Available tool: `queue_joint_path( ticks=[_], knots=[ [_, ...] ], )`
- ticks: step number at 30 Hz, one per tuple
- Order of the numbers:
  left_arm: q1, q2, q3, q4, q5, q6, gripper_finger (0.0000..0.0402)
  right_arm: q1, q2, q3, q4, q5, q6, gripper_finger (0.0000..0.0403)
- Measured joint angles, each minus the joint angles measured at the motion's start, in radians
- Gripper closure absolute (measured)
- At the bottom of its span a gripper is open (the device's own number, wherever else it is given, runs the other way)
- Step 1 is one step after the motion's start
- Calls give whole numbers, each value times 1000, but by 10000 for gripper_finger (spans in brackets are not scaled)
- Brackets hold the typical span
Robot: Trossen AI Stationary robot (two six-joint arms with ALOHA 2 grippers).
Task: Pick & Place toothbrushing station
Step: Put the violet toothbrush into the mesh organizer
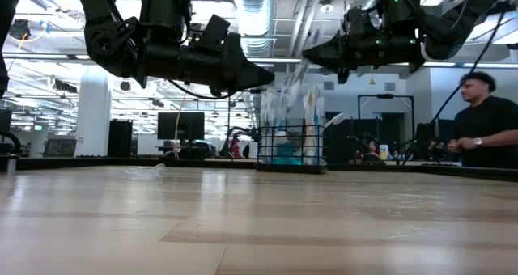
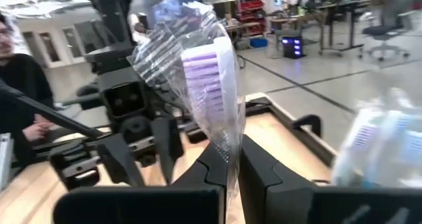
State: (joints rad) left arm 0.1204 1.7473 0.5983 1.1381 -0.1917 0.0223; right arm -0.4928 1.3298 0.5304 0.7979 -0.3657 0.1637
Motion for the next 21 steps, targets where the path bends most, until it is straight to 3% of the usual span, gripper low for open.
queue_joint_path(
  ticks=[10,21],
  knots=[
    [0,0,0,0,0,0,316,-67,-163,13,-281,160,-87,398],
    [0,0,0,0,4,-3,316,-99,-122,155,-499,223,-168,398]
  ],
)
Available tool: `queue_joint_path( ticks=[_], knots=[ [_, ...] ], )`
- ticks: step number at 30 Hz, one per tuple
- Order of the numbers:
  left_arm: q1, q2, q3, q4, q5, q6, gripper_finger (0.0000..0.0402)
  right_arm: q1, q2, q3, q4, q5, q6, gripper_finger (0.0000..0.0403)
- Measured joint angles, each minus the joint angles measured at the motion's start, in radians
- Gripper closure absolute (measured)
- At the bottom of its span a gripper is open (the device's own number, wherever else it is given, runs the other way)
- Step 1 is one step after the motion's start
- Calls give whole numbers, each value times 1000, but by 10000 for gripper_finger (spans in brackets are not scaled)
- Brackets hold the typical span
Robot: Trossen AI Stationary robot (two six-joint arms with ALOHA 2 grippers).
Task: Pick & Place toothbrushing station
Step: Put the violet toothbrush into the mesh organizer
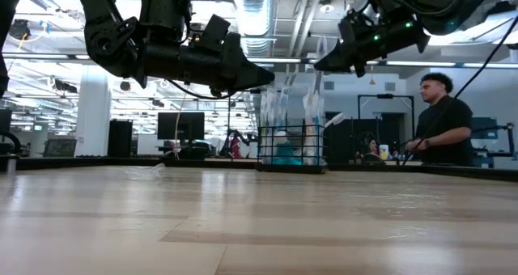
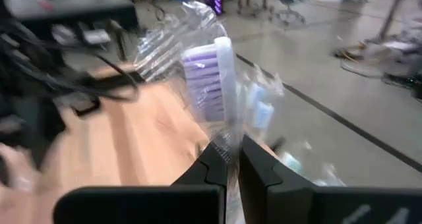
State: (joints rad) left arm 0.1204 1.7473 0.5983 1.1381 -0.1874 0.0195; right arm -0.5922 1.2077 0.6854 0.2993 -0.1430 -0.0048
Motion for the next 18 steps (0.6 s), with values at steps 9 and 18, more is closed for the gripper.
queue_joint_path(
  ticks=[9,18],
  knots=[
    [0,0,0,0,0,-1,316,1,11,17,-43,39,-22,398],
    [-1,0,0,0,-1,-1,316,1,82,17,-51,39,-21,398]
  ],
)
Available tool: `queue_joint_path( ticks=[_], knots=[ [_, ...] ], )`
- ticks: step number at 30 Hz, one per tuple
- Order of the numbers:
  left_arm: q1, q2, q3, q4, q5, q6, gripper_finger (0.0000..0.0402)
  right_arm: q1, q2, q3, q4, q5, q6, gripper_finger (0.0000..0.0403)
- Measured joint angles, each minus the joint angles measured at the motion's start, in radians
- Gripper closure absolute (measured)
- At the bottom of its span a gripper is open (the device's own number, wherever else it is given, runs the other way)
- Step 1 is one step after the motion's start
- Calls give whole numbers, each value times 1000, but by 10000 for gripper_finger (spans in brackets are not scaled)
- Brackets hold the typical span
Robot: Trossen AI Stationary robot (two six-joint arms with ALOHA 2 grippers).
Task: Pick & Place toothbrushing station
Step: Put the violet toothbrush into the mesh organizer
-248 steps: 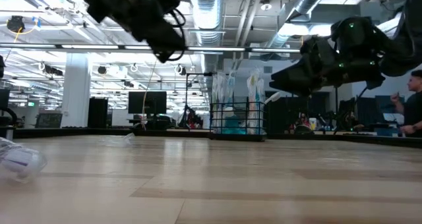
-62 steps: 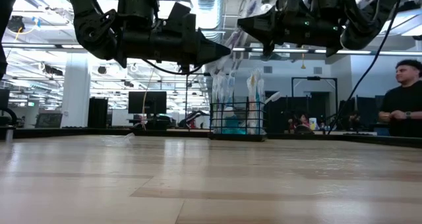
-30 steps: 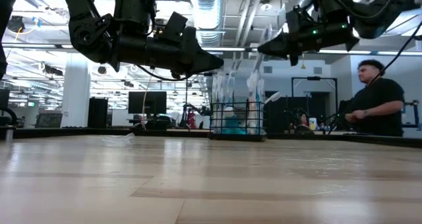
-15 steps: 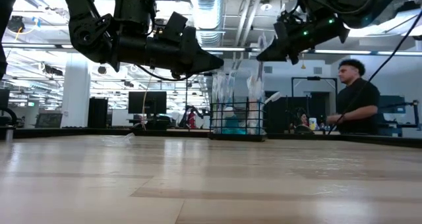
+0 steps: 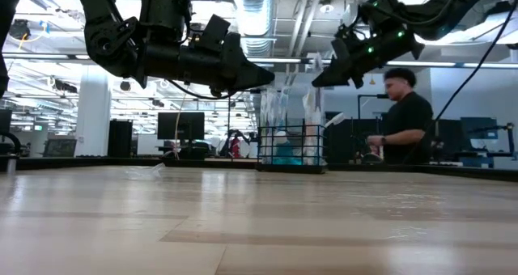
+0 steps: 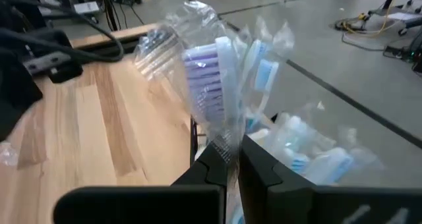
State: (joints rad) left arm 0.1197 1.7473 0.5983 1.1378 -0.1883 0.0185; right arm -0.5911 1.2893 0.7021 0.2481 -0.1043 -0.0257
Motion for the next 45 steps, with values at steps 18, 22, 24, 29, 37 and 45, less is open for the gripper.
queue_joint_path(
  ticks=[18,22,24,29,37,45],
  knots=[
    [0,0,0,-1,-3,0,316,0,53,-52,61,-5,4,398],
    [0,0,0,0,-3,0,316,0,53,-103,146,-6,26,398],
    [0,0,0,0,-3,0,316,0,53,-112,154,-6,26,398],
    [0,0,0,0,-3,0,316,0,53,-135,172,-6,37,398],
    [0,0,0,0,-2,0,316,0,53,-166,212,-6,52,398],
    [0,0,0,0,1,0,316,1,120,-165,238,-10,56,398]
  ],
)
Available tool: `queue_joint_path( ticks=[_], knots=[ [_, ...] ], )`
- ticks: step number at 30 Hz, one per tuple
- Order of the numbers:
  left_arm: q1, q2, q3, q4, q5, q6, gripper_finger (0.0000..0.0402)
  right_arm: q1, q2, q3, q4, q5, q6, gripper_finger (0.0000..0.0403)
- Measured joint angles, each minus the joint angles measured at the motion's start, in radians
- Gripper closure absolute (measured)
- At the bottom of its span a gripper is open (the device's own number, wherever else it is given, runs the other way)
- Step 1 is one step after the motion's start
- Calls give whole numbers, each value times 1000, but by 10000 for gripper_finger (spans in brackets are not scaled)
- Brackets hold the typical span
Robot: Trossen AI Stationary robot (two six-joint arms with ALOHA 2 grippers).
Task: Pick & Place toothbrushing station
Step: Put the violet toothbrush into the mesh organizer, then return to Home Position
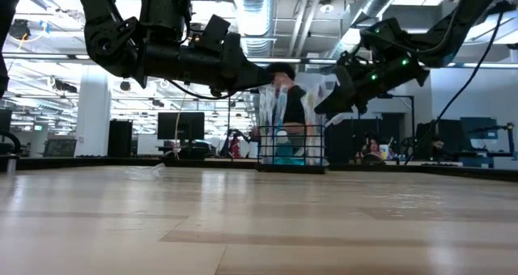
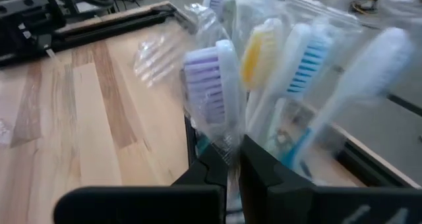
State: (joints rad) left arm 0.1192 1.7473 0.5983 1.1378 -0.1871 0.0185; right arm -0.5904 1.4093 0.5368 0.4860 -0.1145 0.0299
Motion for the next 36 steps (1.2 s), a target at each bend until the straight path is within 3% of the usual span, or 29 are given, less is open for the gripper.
queue_joint_path(
  ticks=[5,17,36],
  knots=[
    [0,0,0,0,0,0,316,13,76,2,106,1,20,391],
    [0,0,0,0,-2,0,316,13,77,0,82,-55,14,312],
    [0,0,0,0,-4,0,316,-22,-84,1,-15,-72,-38,204]
  ],
)
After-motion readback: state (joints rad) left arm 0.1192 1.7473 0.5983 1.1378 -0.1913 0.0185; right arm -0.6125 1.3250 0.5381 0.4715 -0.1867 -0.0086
